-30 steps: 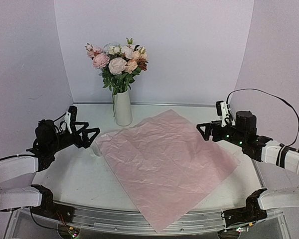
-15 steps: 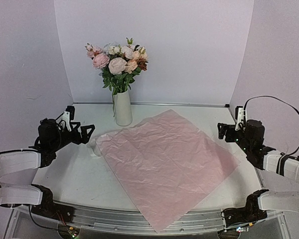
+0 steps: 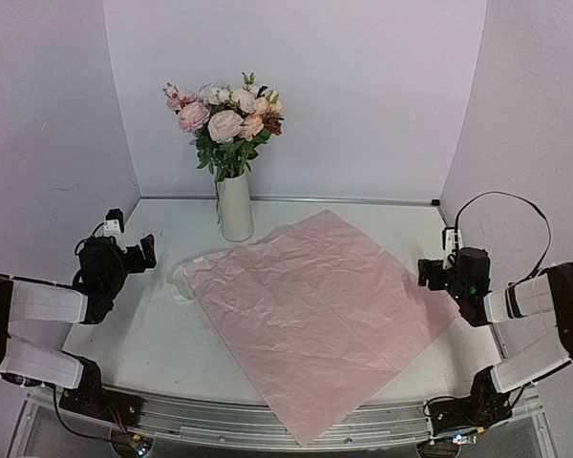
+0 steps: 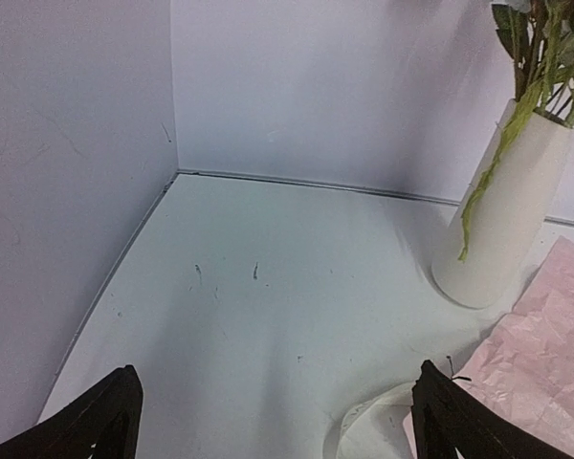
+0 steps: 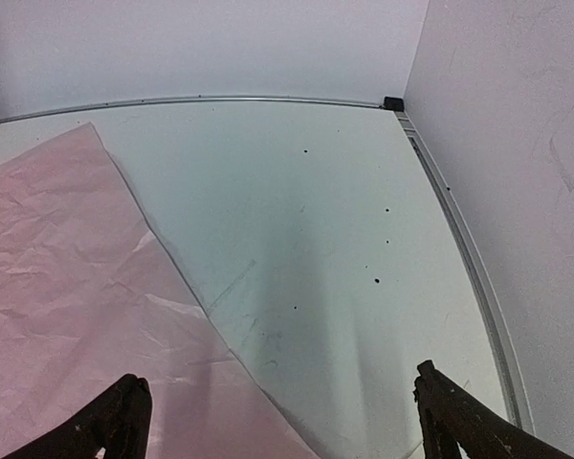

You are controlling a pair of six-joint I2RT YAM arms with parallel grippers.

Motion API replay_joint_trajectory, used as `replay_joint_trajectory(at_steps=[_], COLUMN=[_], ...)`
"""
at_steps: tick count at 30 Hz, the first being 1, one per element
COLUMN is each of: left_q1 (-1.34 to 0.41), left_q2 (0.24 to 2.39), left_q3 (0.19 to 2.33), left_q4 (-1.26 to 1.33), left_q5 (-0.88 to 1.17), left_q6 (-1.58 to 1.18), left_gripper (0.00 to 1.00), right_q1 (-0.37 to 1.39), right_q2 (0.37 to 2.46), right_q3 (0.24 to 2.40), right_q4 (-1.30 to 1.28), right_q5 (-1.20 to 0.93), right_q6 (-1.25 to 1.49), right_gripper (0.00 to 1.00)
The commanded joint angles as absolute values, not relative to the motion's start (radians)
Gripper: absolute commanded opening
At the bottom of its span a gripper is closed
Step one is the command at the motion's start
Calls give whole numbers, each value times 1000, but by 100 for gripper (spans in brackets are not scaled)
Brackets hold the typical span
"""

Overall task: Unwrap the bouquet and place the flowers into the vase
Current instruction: Reset both arms

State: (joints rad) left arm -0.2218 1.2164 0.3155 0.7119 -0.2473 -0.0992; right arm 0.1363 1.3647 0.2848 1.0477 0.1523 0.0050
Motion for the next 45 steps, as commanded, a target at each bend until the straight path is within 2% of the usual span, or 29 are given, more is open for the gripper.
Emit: replay_joint_trajectory(at_steps=[1, 5, 9, 16, 23, 27, 28, 34, 38, 45], left_q1=[-205, -181, -177, -177, -166, -135, -117, -94, -61, -61], left_q2=[1284, 1361, 1393, 1405, 1622, 1629, 1662, 1660, 1662, 1657], left_q3=[299, 314, 318, 294, 353, 318, 299, 315, 320, 318], left_q4=[905, 966, 1010, 1011, 1063, 1110, 1196, 1146, 1143, 1142], left_q5=[-309, -306, -305, -310, -335, -302, -262, -190, -62, -52], left_q6=[-59, -56, -23, -3, -21, -56, -52, -51, -38, -31], left_gripper=[100, 100, 100, 100, 100, 100, 100, 100, 100, 100], right_q1=[85, 22, 18, 18, 18, 18, 18, 18, 18, 18], right_q2=[1414, 1488, 1517, 1522, 1522, 1522, 1522, 1522, 1522, 1521], right_q3=[335, 325, 280, 294, 294, 294, 295, 294, 294, 294], right_q4=[1243, 1326, 1434, 1404, 1404, 1405, 1404, 1405, 1404, 1405], right_q5=[115, 97, -11, -54, -54, -52, -52, -52, -52, -52], right_q6=[-60, 20, -31, -48, -48, -48, -48, -48, -48, -48], right_gripper=[93, 93, 91, 98, 98, 98, 98, 98, 98, 98])
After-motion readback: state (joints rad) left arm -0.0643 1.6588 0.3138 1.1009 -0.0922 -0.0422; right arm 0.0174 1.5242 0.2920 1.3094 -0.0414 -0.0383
